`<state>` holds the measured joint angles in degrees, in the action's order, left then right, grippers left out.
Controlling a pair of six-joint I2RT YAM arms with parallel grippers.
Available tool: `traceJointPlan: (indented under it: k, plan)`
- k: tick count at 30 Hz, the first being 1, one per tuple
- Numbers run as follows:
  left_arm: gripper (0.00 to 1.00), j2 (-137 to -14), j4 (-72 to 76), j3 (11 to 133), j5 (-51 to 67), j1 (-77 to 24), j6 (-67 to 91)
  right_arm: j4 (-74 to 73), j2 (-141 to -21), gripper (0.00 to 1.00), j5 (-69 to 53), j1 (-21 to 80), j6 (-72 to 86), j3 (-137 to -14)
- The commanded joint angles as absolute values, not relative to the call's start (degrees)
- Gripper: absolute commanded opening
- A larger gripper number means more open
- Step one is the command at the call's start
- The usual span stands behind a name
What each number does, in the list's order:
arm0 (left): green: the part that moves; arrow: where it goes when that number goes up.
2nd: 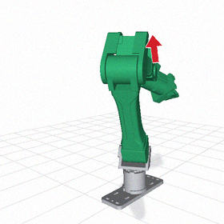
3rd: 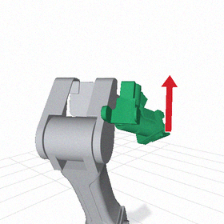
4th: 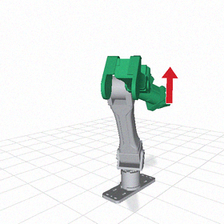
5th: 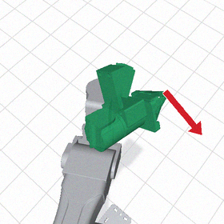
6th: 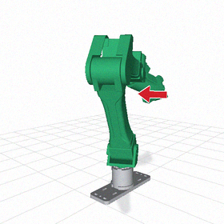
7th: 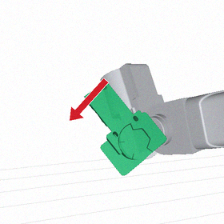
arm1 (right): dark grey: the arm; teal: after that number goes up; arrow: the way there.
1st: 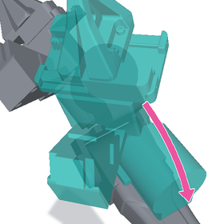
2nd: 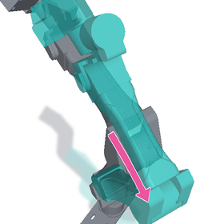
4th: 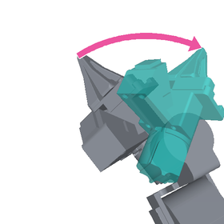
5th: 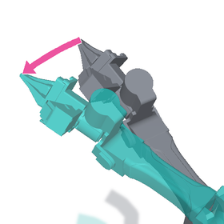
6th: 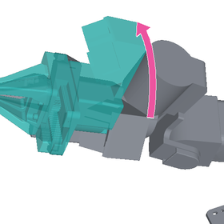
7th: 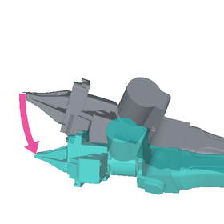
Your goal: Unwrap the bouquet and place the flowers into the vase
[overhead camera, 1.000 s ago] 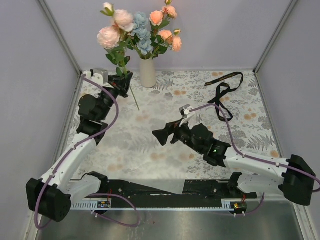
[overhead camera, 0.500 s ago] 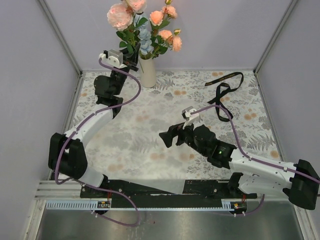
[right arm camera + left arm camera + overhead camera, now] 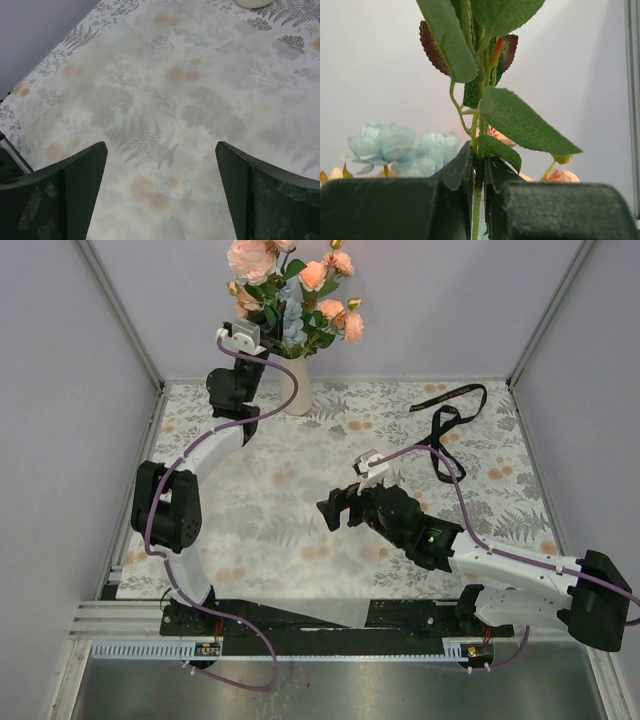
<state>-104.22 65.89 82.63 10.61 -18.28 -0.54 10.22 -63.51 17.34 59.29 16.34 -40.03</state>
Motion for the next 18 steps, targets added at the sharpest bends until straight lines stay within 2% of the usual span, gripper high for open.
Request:
traceJointPlan:
  k: [1,18]
  plan:
    - [0.0,-106.25,70.32,88.41,12.74,-18.11,-2.37,12.13,-62.05,0.99,20.56,59.59,15.56,-40.96]
    - [0.0,-115.84,75.41,88.42,10.46,-17.4,-0.26,12.39,-59.33,1.0,22.76,59.06,12.75,-40.17]
